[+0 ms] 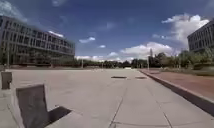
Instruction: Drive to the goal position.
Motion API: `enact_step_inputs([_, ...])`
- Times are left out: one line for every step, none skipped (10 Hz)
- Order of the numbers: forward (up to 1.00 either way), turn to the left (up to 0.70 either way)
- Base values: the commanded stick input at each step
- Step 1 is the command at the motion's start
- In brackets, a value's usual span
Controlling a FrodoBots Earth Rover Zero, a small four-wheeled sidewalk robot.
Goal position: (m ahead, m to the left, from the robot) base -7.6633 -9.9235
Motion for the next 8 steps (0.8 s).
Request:
enact_step_inputs([1.00, -0.39])
enact_step_inputs([1.00, -0.23])
enact_step_inputs([1.00, -0.04])
enact_step_inputs([1.00, 0.01])
enact_step_inputs([1.00, 0.01])
enact_step_inputs([1.00, 0.01])
enact_step_inputs([1.00, 0.01])
enact_step_inputs([1.00, 0.01])
